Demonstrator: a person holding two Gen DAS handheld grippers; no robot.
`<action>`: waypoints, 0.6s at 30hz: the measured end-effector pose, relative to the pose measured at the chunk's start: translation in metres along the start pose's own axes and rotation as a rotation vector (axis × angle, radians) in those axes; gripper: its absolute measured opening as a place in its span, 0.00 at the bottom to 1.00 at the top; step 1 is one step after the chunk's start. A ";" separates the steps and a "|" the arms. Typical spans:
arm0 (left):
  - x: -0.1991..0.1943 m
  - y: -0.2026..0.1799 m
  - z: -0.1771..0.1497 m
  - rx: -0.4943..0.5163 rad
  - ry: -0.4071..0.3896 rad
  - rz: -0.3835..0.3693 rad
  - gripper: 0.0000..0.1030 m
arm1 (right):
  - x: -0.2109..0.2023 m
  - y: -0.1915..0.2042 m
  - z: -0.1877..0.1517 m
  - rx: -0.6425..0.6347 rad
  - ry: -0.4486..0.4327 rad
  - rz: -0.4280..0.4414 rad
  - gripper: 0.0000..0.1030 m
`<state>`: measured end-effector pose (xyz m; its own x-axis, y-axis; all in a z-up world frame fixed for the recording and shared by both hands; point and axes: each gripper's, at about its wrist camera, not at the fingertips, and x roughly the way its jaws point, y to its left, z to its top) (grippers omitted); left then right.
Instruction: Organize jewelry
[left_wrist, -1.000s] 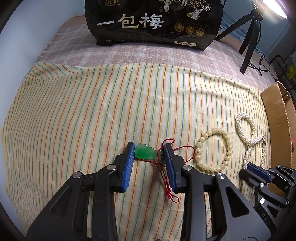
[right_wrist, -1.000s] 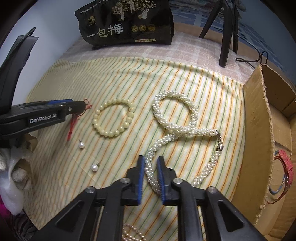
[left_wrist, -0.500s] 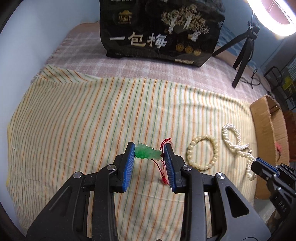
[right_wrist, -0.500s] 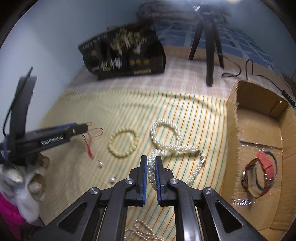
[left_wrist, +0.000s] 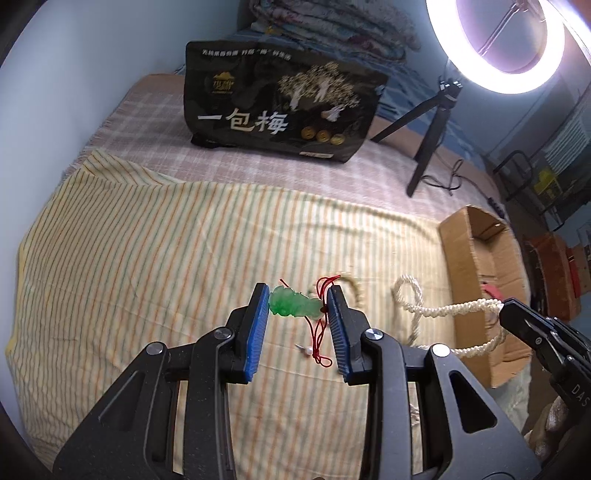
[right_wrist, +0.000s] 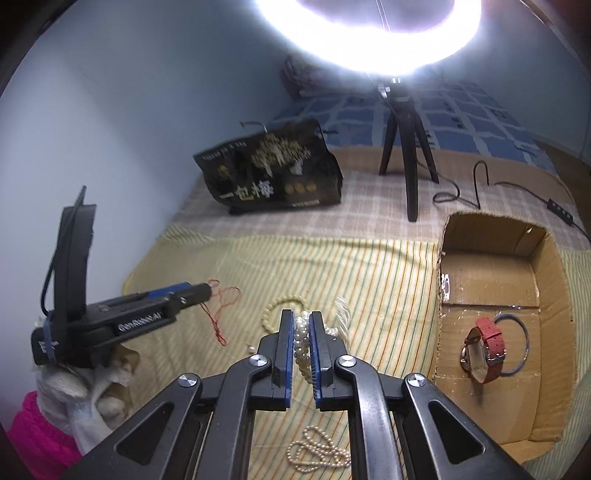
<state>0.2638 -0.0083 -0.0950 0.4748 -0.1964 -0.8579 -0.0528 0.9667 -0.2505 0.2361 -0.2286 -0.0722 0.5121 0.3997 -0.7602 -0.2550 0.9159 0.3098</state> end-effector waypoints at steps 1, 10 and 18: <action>-0.003 -0.002 0.000 0.001 -0.006 -0.004 0.31 | -0.005 0.002 0.001 0.000 -0.009 0.004 0.05; -0.029 -0.027 -0.007 0.038 -0.049 -0.048 0.31 | -0.053 0.011 0.011 0.005 -0.102 0.040 0.00; -0.035 -0.036 -0.013 0.056 -0.058 -0.048 0.31 | -0.024 0.000 -0.009 -0.020 0.001 0.004 0.00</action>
<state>0.2373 -0.0382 -0.0617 0.5254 -0.2345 -0.8179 0.0199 0.9644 -0.2637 0.2166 -0.2389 -0.0586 0.5098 0.4037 -0.7597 -0.2740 0.9133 0.3014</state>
